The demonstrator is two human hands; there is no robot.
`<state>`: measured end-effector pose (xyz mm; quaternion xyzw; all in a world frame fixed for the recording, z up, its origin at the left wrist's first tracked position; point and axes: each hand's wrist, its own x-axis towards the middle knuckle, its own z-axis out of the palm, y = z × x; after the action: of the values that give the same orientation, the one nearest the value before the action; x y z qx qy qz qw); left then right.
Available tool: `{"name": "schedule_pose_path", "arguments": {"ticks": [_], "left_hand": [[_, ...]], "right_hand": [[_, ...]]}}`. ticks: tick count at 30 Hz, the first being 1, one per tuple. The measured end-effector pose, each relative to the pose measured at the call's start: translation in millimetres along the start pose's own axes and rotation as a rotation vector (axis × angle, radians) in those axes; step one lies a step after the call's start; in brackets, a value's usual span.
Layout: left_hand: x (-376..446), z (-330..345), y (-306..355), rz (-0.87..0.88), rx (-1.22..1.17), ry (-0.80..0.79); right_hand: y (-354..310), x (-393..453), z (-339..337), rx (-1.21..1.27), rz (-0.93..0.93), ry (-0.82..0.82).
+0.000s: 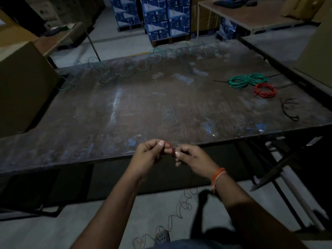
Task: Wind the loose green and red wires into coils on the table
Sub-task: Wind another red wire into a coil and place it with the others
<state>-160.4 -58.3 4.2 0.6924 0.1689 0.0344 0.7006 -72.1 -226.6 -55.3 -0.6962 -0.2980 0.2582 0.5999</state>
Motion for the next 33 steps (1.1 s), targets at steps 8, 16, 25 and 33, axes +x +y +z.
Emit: {"name": "schedule_pose_path", "arguments": {"ticks": [8, 16, 25, 33], "left_hand": [[-14.1, -30.9, 0.8, -0.2, 0.194, -0.251], [-21.8, -23.5, 4.8, -0.379, -0.37, -0.223], [-6.4, -34.4, 28.5, -0.109, -0.959, -0.047], [9.0, -31.6, -1.1, 0.125, -0.601, 0.178]], "right_hand": [[-13.8, 1.7, -17.9, -0.159, -0.045, -0.155], [-20.9, 8.0, -14.9, -0.16, -0.077, -0.206], [33.6, -7.9, 12.6, -0.289, 0.021, -0.066], [5.9, -11.7, 39.8, -0.556, -0.044, -0.221]]}}
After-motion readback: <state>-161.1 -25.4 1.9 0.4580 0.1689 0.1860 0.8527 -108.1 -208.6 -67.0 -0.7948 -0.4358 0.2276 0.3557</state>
